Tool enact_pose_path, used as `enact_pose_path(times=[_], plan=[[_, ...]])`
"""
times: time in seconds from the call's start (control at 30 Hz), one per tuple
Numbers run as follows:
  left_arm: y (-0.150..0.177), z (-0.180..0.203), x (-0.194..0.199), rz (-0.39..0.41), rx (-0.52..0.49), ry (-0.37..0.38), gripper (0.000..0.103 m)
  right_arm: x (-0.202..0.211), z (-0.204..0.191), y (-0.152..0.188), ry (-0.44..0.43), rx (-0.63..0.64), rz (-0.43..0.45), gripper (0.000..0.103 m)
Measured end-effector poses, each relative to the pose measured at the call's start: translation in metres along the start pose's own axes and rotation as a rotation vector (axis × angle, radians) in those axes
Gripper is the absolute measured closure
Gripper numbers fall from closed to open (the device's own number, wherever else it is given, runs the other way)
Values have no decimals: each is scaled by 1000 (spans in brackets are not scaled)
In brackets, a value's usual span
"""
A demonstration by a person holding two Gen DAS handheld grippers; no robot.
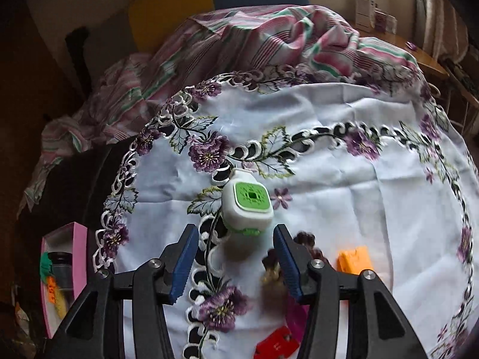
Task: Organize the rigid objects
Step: 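Grasp the red metal cylinder with the left tool while the right tool grasps the white-green plug, then carry the red cylinder into the tray and open the left tool while the right tool holds the plug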
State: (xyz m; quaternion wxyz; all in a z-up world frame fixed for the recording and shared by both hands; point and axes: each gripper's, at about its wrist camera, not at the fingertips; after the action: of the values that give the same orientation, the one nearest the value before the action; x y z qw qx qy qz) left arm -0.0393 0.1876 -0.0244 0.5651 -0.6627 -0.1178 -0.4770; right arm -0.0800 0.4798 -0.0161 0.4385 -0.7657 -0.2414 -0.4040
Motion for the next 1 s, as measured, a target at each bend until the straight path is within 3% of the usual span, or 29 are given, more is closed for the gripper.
enact_pose_path(times=[0.2,0.33,0.4,0.6,0.83,1.0], plan=[[0,-24,6,-7,56,-14,28,-65,11,-33,100,-12,-144,50],[0,-34,9,-3,79,-22,28,-87,18,-32,94,-38,-209,50],[0,-37,11,2,85,-27,28,-84,13,-27,109,-6,-193,50],[4,-42,19,19,89,-53,28,-51,-23,9,65,142,-142,50],[16,-53,28,20,97,-103,28,-16,-49,74,-15,216,-132,50],[26,-57,35,24,90,-144,28,-16,-54,117,39,283,-135,50]])
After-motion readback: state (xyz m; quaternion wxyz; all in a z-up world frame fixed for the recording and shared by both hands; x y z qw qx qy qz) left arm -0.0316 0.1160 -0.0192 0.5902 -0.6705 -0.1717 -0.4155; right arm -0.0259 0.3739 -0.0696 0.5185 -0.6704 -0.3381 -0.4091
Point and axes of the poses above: each gripper's, at about its wrist camera, not at the fingertips, and x roughly against the way its jaws point, z to its right, y to its underside, and after that the axes turned 8 degrees about -y, right-handed
